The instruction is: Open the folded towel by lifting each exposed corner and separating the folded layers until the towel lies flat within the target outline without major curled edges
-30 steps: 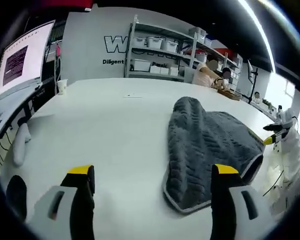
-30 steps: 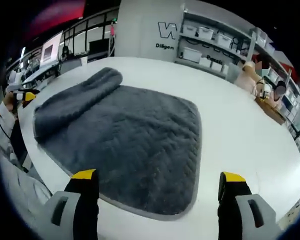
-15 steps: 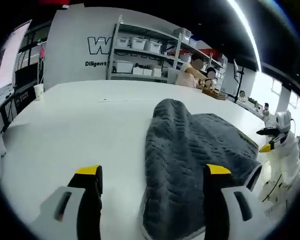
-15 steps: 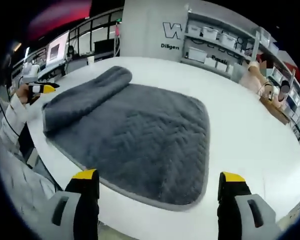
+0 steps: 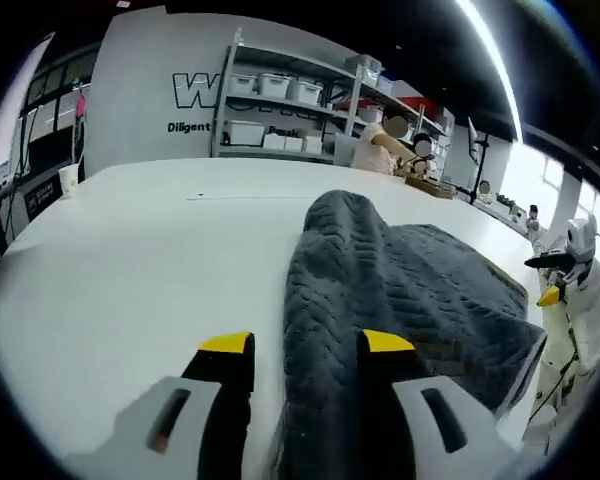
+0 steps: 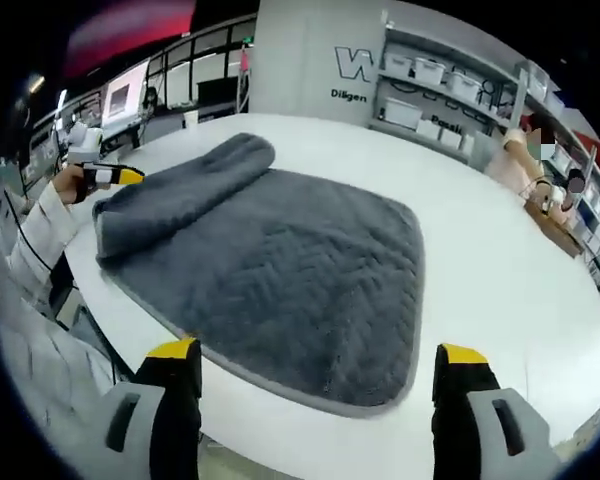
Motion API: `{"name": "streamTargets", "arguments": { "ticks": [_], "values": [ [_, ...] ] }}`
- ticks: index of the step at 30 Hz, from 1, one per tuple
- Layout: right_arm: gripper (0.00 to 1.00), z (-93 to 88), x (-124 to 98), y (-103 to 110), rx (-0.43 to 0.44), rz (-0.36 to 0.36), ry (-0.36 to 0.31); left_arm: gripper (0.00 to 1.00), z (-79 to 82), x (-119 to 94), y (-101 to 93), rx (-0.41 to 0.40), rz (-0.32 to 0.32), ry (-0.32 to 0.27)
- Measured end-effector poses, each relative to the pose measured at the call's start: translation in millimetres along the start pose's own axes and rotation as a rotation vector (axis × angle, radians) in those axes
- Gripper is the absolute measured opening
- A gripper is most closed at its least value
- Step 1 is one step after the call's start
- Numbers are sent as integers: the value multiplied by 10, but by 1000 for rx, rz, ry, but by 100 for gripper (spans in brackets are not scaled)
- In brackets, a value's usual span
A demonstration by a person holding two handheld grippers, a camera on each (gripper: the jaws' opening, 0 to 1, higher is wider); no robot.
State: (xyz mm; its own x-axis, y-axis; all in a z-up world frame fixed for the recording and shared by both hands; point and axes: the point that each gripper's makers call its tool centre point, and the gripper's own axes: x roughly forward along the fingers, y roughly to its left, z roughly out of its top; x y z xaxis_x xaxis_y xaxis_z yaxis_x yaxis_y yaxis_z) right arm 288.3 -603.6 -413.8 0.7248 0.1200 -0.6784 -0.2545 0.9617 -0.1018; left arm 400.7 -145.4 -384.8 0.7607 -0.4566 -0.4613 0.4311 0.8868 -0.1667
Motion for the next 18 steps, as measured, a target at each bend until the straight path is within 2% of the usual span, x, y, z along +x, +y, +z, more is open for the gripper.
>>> {"name": "streamTargets", "arguments": {
  "ticks": [1,4,6,8,10,13,14,16,18],
  "values": [
    [95,-10,-25,39,-6,13,-1,35,3,116,-45,4,-16,2],
    [95,1,-62,59,-16,20,-5,26,6,285,-79,-3,-28,-7],
    [95,17,-85,76,-26,27,-10,13,-7,381,-98,-9,-35,-13],
    [94,23,-97,95,-33,33,-12,7,-50,460,-122,11,-26,1],
    [94,9,-103,109,-39,38,-7,6,-67,532,-136,0,-29,-5],
    [94,7,-118,113,-44,41,-8,5,-149,619,-153,0,-18,21],
    [94,2,-123,109,-43,42,-9,5,-139,628,-156,19,-12,14],
    [93,-28,-118,114,-40,46,-7,5,-132,651,-222,48,-42,10],
    [93,-45,-124,131,-41,52,-7,5,7,610,-329,58,-67,-37]
  ]
}}
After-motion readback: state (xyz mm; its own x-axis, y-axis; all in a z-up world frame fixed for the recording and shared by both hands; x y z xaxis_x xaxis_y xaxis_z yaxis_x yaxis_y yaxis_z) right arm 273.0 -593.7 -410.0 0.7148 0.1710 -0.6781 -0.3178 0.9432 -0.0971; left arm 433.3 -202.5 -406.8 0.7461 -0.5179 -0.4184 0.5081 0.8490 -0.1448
